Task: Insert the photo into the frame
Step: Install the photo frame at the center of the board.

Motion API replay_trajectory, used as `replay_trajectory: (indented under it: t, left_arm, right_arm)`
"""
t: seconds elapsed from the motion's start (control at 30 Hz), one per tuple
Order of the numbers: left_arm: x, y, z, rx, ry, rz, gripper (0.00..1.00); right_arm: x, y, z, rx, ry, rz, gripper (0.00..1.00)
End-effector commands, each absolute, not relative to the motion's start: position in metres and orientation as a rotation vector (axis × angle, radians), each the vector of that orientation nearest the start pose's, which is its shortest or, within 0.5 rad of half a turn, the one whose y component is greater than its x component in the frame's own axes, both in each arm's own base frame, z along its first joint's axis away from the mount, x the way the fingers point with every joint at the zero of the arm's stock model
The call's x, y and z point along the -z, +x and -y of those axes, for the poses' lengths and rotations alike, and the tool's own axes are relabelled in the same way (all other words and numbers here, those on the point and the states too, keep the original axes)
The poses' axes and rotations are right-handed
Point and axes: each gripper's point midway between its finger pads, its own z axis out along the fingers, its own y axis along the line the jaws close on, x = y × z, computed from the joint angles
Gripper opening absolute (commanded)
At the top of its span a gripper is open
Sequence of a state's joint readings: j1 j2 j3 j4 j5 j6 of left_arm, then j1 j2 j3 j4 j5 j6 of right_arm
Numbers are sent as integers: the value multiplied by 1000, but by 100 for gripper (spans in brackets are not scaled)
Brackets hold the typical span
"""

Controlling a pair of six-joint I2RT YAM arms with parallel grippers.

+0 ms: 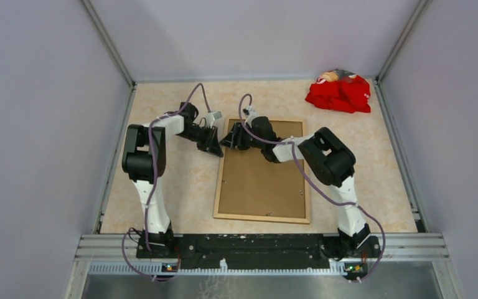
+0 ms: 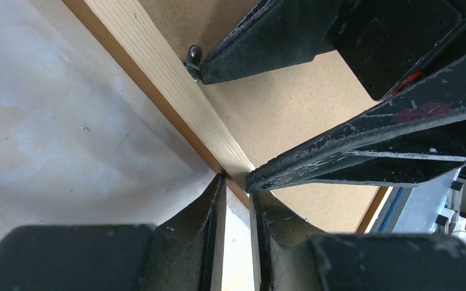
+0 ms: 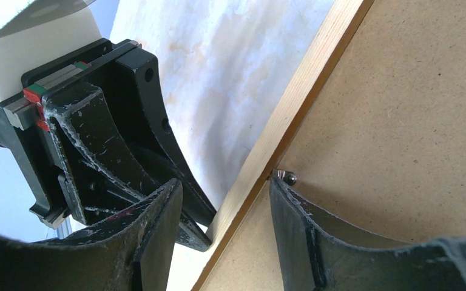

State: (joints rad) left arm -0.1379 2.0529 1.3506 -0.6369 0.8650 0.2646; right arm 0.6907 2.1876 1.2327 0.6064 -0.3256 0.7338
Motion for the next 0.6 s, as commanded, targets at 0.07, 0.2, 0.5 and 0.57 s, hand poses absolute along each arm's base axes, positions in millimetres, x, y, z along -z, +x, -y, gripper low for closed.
replay_trajectory:
  t: [0.07, 0.2, 0.5, 0.57]
  left_arm:
    - [-29, 347, 176, 1163, 705, -2538, 25]
    - [-37, 346, 175, 1178, 705, -2524, 25]
    - [-71, 346, 140, 1073, 787, -2458, 39]
    - [-65, 341, 132, 988, 858, -2461, 42]
  right_arm:
    - [-27, 385, -433, -1161, -197, -2168, 56]
    - [-41, 382, -434, -1186, -202, -2152, 56]
    - [-146, 385, -370, -1069, -133, -2065, 86]
    - [-155, 392, -333, -969, -53, -2083, 91]
